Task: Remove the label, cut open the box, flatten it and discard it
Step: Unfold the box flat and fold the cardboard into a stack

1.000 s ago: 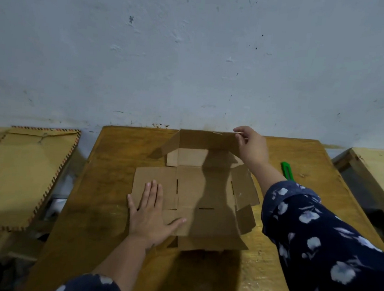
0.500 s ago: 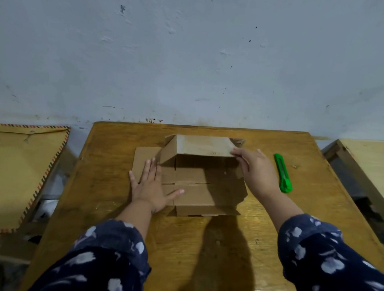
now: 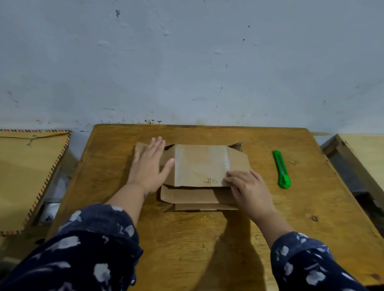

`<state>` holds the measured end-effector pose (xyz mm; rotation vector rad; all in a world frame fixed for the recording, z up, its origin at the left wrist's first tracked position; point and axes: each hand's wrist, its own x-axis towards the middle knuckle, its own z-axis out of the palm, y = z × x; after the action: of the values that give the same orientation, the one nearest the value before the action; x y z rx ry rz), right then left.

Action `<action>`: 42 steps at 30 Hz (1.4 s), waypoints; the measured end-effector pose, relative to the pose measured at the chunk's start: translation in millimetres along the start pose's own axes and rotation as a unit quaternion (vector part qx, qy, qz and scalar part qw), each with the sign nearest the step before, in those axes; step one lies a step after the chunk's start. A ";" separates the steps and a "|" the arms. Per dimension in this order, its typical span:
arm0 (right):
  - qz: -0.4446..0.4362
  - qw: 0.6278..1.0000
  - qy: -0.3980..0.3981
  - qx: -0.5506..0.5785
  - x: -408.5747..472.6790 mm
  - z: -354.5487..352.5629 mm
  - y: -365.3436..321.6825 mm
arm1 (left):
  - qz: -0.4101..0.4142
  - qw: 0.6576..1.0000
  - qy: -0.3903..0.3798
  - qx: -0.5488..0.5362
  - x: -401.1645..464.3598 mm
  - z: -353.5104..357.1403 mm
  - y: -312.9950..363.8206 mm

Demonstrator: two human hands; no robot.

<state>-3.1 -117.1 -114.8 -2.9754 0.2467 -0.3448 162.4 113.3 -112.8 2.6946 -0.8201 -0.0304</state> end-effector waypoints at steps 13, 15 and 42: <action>-0.064 0.998 -0.023 -0.003 -26.0 10.7 18.1 | 0.039 0.986 -0.143 0.077 -2.4 39.3 22.6; -0.060 0.998 -0.030 -0.016 -30.5 10.1 20.6 | 0.044 0.985 -0.144 0.082 -6.0 42.4 20.4; 0.246 0.957 -0.137 0.062 3.6 30.9 34.5 | 0.047 0.996 -0.072 0.035 -20.7 63.4 5.0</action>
<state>2.6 -147.9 -149.1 -2.6681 0.8683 0.1072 135.3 101.8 -172.8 2.7400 -1.0074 -0.1796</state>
